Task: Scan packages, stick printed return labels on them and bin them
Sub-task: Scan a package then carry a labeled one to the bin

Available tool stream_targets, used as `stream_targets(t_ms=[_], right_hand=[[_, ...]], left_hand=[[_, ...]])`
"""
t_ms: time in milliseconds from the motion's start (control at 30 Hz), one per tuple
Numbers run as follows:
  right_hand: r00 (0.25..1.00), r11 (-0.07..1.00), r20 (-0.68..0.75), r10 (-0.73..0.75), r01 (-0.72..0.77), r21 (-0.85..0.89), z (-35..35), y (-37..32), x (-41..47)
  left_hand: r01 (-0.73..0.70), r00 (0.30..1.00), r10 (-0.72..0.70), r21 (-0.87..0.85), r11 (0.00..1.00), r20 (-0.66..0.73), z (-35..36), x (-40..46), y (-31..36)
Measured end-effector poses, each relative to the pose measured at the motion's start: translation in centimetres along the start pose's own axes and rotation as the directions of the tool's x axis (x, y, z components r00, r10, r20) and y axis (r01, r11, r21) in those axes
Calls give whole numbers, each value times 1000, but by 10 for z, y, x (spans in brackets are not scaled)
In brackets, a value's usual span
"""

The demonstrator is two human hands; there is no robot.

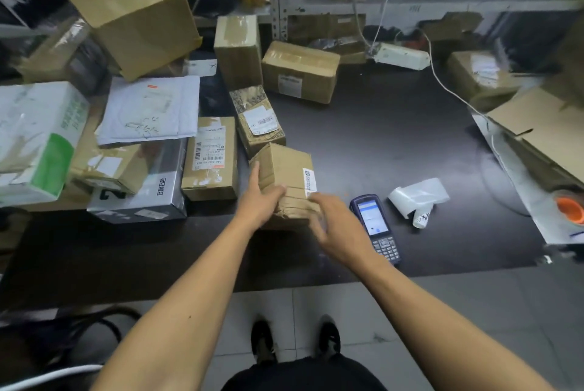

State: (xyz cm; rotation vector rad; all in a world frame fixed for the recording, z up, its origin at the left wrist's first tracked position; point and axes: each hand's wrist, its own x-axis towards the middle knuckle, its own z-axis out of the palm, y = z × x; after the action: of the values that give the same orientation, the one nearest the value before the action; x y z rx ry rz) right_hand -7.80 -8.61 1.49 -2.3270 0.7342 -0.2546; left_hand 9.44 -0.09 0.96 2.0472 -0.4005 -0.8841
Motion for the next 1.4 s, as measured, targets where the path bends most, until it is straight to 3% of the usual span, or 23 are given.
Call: stream_targets(t_ms=[100,200,367,467,600,700,833,1000,1100,1200,1400], right_hand=[[954,968,-189,231,-246,-58,-17,36,-10],[895,873,-130,427,-446,-199,-23,62,-23],[850,806,-146,506,-526,-270,-18,70,-23],[811,773,-76,580,-578,-261,-16,72,-20],[766,744,42,642,-608,-275,-16,83,-25],[780,755,53,623,-583,-301,-17,92,-29],[811,780,25,585,-554,-292,-20,99,-29],[822,800,3,570,-554,-231,-17,99,-28],[815,803,18,579,-567,-184,-19,100,-28],[812,808,14,583,-577,-119,-24,100,-27],[853,853,-14,521,-521,-27,-34,99,-23]], left_hand=[[-11,1000,12,119,993,-10,3,-2,-1],[-59,997,69,175,983,-47,6,-1,0],[-103,990,128,291,951,-67,3,0,4],[-152,977,206,527,836,-46,8,-9,7],[-16,998,58,698,716,-36,33,-19,17],[21,1000,-1,762,647,-26,47,-20,18],[12,1000,12,765,644,-25,42,-17,20],[-100,995,70,734,672,72,35,-19,19],[-225,969,112,593,774,221,33,-18,22],[-249,945,122,425,870,304,32,-17,24],[-204,963,123,350,914,240,24,-12,32]])
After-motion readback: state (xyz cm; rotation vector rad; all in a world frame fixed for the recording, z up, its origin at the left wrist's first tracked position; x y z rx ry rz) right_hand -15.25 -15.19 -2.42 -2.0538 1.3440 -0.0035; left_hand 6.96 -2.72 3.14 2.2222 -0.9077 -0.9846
